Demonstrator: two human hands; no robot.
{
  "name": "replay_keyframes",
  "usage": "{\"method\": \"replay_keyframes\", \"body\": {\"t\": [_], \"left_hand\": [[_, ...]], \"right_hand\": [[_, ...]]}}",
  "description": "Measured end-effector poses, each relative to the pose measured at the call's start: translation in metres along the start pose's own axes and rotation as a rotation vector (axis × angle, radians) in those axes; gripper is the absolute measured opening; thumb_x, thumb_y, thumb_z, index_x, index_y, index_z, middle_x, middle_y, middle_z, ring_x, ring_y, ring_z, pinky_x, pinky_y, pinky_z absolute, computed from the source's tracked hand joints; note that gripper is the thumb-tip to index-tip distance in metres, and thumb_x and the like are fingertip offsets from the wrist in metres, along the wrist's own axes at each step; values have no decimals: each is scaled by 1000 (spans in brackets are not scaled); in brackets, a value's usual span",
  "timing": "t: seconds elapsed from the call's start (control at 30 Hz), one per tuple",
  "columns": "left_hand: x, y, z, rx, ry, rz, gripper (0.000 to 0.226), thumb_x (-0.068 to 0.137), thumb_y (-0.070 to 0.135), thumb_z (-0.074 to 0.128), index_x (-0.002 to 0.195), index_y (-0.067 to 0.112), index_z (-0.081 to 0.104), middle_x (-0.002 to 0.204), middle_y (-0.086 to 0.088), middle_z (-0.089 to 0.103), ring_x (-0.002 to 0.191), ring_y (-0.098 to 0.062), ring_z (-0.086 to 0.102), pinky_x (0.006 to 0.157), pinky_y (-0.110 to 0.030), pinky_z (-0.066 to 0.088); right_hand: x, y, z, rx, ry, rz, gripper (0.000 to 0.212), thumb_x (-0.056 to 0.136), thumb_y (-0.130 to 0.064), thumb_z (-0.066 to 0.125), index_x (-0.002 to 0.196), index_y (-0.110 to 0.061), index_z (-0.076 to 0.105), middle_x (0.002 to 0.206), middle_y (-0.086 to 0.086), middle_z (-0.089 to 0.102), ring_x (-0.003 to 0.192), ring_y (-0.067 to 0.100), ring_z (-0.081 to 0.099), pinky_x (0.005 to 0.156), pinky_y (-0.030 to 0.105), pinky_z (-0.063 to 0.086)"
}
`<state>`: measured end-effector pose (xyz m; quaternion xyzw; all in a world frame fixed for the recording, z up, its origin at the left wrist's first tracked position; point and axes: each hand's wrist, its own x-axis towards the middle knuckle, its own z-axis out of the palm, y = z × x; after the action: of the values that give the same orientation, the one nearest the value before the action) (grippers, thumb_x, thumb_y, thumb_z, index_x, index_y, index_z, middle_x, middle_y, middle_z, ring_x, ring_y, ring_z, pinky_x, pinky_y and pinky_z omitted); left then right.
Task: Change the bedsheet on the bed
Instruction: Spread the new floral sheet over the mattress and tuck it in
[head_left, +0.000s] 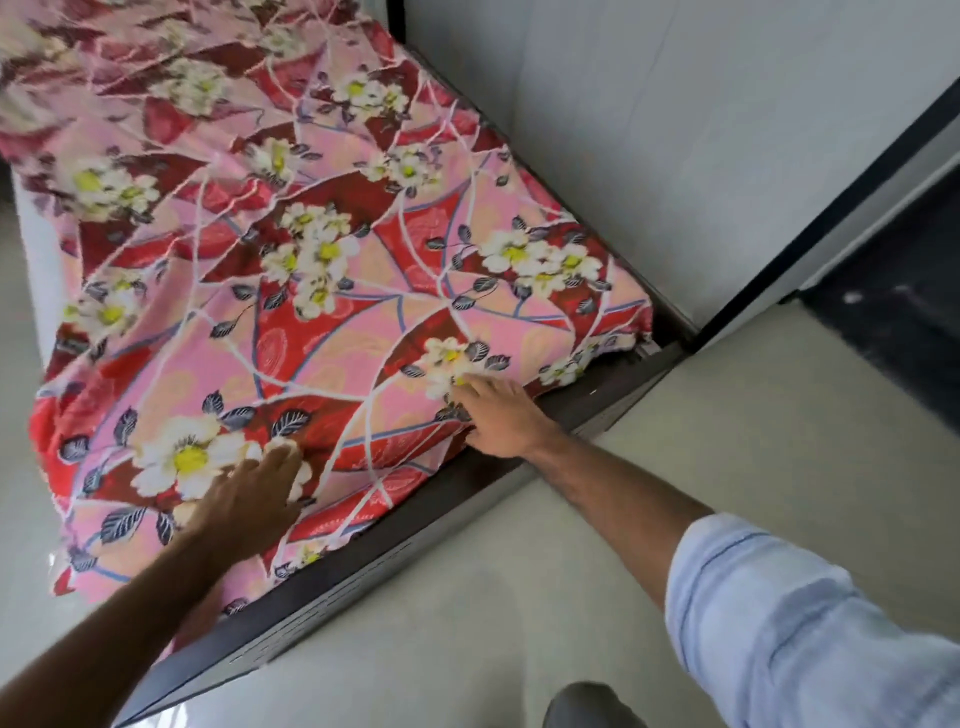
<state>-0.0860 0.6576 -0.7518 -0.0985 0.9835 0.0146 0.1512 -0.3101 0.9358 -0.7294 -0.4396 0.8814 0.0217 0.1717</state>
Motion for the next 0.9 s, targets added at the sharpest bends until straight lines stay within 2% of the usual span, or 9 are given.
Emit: {"method": "replay_keyframes", "body": {"t": [0.07, 0.17, 0.23, 0.37, 0.47, 0.6, 0.67, 0.8, 0.9], "left_hand": [[3, 11, -11, -48, -84, -32, 66, 88, 36, 72, 143, 10, 47, 143, -14, 54, 99, -38, 70, 73, -56, 60], [5, 30, -28, -33, -275, -141, 65, 100, 50, 46, 156, 23, 26, 161, -6, 32, 132, -31, 53, 105, -56, 46], [16, 41, -38, -116, -349, -172, 76, 94, 63, 43, 157, 25, 22, 159, -8, 36, 133, -33, 52, 106, -56, 45], [70, 71, -55, -140, -289, -119, 80, 87, 63, 37, 151, 15, 43, 152, -15, 47, 134, -37, 50, 104, -55, 47], [111, 113, -96, -127, -216, 0, 66, 95, 45, 59, 152, 17, 40, 160, -12, 36, 138, -36, 46, 100, -58, 50], [180, 149, -92, -105, -92, 130, 73, 81, 34, 77, 145, 14, 48, 154, -19, 44, 136, -45, 48, 93, -67, 49], [212, 171, -80, -81, -102, 189, 81, 79, 39, 80, 149, 14, 45, 156, -19, 42, 139, -45, 44, 98, -70, 45], [251, 215, -59, -3, -8, 238, 80, 92, 58, 36, 161, 19, 23, 168, -16, 14, 151, -48, 20, 102, -79, 30], [266, 234, -48, 28, 33, 236, 99, 83, 60, 66, 162, 22, 18, 169, -17, 3, 153, -50, 4, 104, -84, 19]], "right_hand": [[-19, 19, -12, 100, -50, 48, 67, 89, -31, 64, 147, -18, 34, 153, 8, 32, 140, 32, 34, 112, 54, 34], [-53, 53, -30, 177, -115, 171, 63, 89, -32, 65, 144, -18, 37, 146, 7, 39, 132, 31, 43, 107, 50, 40], [-74, 86, -49, 211, -142, 249, 58, 89, -31, 65, 140, -18, 42, 141, 6, 42, 128, 31, 47, 104, 48, 43], [-86, 158, -89, 278, -155, 411, 56, 91, -28, 64, 142, -19, 42, 142, 8, 45, 129, 32, 47, 105, 48, 43], [-68, 201, -103, 331, -122, 479, 54, 91, -28, 65, 140, -17, 44, 144, 8, 47, 129, 31, 49, 105, 50, 45], [-26, 250, -96, 393, -62, 492, 52, 89, -27, 64, 136, -18, 44, 135, 7, 55, 124, 28, 54, 100, 49, 50], [-2, 280, -82, 442, 1, 557, 47, 89, -25, 65, 132, -19, 48, 127, 6, 59, 117, 27, 58, 97, 48, 52], [35, 332, -50, 460, 89, 676, 47, 85, -26, 70, 127, -18, 50, 122, 9, 57, 114, 29, 58, 93, 49, 53], [50, 367, -25, 427, 86, 649, 50, 84, -23, 70, 129, -15, 50, 125, 11, 55, 115, 31, 54, 93, 47, 50]]}}
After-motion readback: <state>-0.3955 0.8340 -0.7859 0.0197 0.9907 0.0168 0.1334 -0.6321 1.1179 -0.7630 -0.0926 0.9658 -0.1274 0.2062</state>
